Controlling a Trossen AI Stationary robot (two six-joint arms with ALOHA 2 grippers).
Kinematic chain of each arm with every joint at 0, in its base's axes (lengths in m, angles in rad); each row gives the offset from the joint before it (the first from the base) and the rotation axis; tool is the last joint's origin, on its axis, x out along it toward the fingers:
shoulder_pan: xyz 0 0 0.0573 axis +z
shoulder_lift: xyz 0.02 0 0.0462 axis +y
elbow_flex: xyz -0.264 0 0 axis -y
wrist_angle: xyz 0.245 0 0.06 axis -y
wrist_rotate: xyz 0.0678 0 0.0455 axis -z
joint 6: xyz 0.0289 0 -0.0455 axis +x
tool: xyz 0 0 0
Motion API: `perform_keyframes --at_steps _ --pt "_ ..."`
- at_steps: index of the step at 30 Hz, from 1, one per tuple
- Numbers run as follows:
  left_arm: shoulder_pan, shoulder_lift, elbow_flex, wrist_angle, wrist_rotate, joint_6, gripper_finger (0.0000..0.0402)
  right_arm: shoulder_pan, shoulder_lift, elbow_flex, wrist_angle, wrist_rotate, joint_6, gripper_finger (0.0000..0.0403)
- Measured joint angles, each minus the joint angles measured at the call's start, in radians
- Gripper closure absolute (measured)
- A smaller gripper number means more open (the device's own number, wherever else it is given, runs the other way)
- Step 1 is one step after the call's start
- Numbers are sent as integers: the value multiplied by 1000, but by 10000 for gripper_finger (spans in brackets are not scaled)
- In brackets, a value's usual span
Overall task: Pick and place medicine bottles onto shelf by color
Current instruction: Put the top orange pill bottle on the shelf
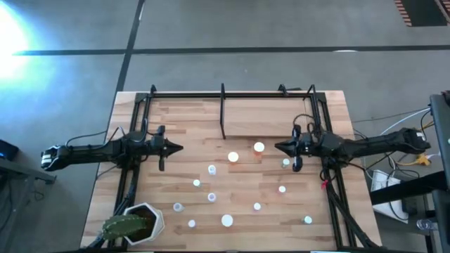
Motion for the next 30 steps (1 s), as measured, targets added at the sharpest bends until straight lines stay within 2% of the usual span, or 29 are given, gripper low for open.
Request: perform_keyframes --at_steps 7,10,17,23,30 --pt "0 0 0 0 0 0 402 0 162 243 -346 -1 -25 375" --pt "0 0 0 0 0 0 402 0 231 345 -510 -2 -48 341" --pt "0 0 0 0 0 0 402 0 349 543 -771 -10 -92 233" --pt "0 0 0 0 0 0 402 0 421 609 -853 -10 -174 177" --pt "0 0 0 0 0 0 402 0 486 625 -857 -10 -236 137"
